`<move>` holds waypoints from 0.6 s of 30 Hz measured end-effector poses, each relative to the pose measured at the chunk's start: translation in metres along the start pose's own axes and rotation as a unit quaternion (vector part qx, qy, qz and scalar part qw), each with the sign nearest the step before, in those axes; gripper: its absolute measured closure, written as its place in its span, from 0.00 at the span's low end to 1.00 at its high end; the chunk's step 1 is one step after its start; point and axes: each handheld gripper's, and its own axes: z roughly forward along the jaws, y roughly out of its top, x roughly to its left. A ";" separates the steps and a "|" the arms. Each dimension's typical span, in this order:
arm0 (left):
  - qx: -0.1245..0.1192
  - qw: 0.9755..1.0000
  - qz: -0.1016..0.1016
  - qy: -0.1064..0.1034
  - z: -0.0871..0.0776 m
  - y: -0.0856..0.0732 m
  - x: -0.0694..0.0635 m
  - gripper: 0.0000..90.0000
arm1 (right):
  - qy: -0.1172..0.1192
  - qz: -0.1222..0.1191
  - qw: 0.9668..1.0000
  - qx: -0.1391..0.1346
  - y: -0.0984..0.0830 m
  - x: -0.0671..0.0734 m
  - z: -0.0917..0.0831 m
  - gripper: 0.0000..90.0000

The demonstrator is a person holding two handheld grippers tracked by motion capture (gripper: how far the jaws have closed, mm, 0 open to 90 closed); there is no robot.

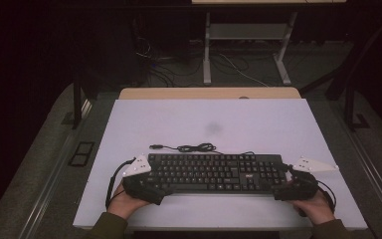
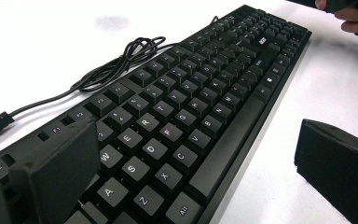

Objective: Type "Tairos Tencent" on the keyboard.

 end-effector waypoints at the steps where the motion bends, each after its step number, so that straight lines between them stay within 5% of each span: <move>1: 0.000 1.000 0.001 0.000 0.000 0.000 0.000 0.00 | 0.000 0.000 1.000 0.000 0.000 0.000 0.000 0.10; 18: -0.004 1.000 -0.005 0.000 0.000 0.000 -0.001 0.00 | 0.007 0.003 1.000 -0.003 0.001 -0.002 0.002 0.10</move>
